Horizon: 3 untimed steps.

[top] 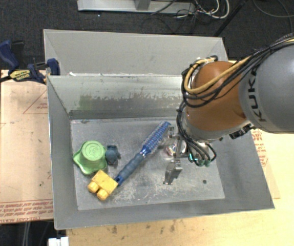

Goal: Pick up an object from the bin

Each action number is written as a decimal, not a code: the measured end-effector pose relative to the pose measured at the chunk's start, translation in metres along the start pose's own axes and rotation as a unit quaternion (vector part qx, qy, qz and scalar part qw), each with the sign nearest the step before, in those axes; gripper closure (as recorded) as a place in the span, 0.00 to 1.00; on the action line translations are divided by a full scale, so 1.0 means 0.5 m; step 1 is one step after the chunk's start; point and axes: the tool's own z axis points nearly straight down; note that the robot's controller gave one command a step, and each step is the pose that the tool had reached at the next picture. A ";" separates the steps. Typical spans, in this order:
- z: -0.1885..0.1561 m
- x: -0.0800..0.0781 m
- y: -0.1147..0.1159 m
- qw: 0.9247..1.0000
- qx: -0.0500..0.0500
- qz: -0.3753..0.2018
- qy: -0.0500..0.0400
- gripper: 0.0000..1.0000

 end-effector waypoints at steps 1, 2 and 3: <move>0.193 -0.075 0.103 0.960 0.002 -0.281 -0.006 0.00; 0.141 -0.055 0.124 0.945 0.001 -0.326 -0.005 0.00; 0.142 -0.049 0.118 0.941 0.001 -0.337 -0.004 0.00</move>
Offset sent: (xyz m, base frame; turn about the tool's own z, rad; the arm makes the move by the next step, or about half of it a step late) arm 0.0338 0.0509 -0.1014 -0.5725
